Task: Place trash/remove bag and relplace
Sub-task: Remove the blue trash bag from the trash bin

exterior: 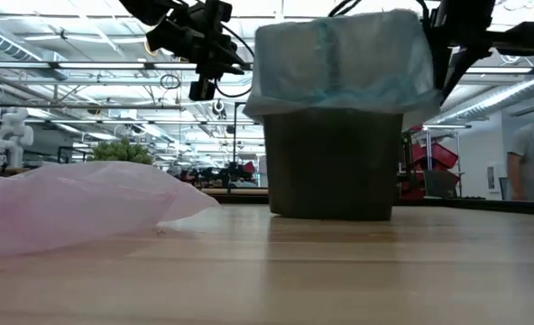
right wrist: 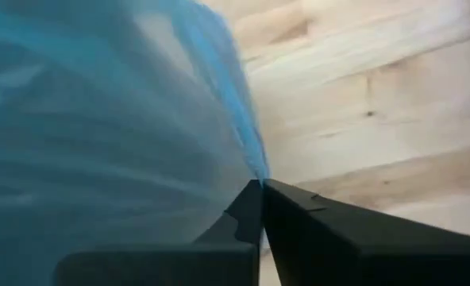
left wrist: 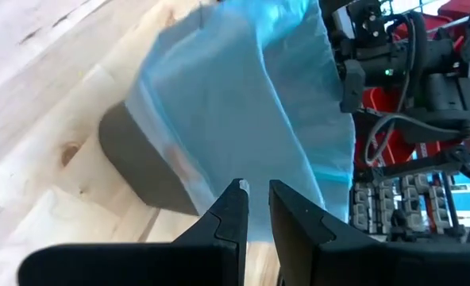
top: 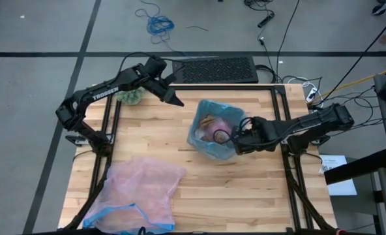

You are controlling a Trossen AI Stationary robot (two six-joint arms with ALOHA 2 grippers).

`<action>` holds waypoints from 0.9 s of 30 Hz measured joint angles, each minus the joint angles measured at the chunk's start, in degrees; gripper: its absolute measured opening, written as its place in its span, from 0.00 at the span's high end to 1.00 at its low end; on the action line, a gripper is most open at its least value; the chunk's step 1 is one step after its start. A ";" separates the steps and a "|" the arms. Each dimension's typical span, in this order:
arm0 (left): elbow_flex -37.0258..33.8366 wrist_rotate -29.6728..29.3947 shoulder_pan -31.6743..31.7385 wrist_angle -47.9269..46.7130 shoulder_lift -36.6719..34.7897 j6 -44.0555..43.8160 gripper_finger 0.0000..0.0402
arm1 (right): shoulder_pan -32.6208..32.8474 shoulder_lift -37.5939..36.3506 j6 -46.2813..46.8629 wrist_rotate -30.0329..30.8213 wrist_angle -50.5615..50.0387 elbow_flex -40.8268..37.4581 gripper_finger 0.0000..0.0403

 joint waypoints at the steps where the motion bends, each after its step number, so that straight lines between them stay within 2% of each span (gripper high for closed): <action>1: 0.00 -0.19 0.01 -0.01 0.00 -0.03 0.87 | 0.05 -0.02 -0.34 -0.54 -0.35 0.44 1.00; 6: 0.12 -1.18 0.01 -0.01 0.00 0.01 0.87 | 0.60 -0.05 -3.47 0.01 -2.90 7.30 1.00; 12: 0.20 -1.76 -0.01 0.45 0.00 0.04 0.88 | 0.55 -0.10 -5.33 3.71 -9.87 16.51 1.00; 18: 1.30 -2.00 0.01 0.24 -0.21 1.69 0.98 | -0.26 -0.05 -8.89 8.46 -12.92 24.29 1.00; 21: 3.53 -3.09 0.36 0.10 -1.11 2.16 0.99 | -0.91 -0.05 -12.68 12.50 -12.13 28.16 1.00; 27: 11.28 -7.89 0.40 -12.67 -3.92 5.13 1.00 | -3.36 -0.11 -25.77 18.37 -6.23 34.57 1.00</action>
